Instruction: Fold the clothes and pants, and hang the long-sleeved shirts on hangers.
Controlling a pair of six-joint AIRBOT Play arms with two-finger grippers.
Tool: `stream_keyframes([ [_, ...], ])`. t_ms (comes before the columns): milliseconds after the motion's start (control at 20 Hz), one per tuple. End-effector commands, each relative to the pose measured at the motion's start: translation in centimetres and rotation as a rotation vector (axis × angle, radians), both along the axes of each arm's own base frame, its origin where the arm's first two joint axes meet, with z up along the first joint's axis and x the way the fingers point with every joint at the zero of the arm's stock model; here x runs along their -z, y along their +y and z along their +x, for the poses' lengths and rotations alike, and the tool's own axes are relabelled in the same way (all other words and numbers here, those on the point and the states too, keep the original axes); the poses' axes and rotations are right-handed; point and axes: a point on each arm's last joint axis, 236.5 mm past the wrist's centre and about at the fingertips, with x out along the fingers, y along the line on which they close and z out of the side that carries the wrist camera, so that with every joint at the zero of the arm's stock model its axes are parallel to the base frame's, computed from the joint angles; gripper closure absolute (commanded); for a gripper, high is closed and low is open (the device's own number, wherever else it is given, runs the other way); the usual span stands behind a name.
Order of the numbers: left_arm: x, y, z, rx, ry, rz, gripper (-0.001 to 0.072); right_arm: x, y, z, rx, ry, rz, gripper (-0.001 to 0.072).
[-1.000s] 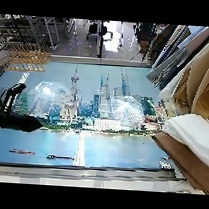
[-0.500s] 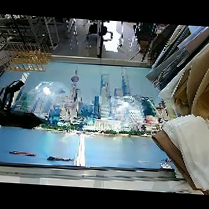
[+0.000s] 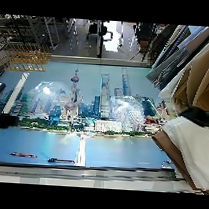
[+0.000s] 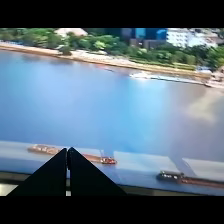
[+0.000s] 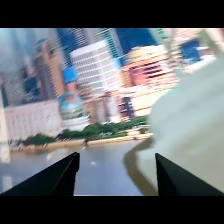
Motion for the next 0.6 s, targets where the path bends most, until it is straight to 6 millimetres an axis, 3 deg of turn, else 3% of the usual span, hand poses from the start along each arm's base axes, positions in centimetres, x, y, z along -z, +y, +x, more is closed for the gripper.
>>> stream_keyframes([
  [0,-1.2,3.3,0.2,-0.199,-0.069,0.061,0.0696,3.5,13.5,0.7,-0.361,-0.016,-0.114,0.0344],
  [50,-1.2,3.2,0.2,-0.254,-0.083,0.033,0.0695,4.3,15.0,2.0,-0.363,-0.066,-0.192,0.0428],
  [100,-1.2,3.1,0.2,-0.27,-0.089,0.024,0.0696,4.5,15.0,3.6,-0.312,-0.118,-0.274,0.0515],
  [150,-1.2,3.1,0.2,-0.27,-0.089,0.024,0.0696,3.8,14.3,5.2,-0.258,-0.18,-0.344,0.0664],
  [200,-1.2,3.1,0.2,-0.27,-0.089,0.024,0.0696,2.9,13.7,6.7,-0.223,-0.248,-0.386,0.0696],
  [350,-1.2,3.1,0.2,-0.27,-0.089,0.024,0.0695,-0.1,13.5,9.7,-0.158,-0.41,-0.377,0.0697],
  [550,-1.2,3.1,0.2,-0.27,-0.089,0.024,0.0696,-2.2,13.6,11.3,-0.121,-0.519,-0.374,0.0697],
])
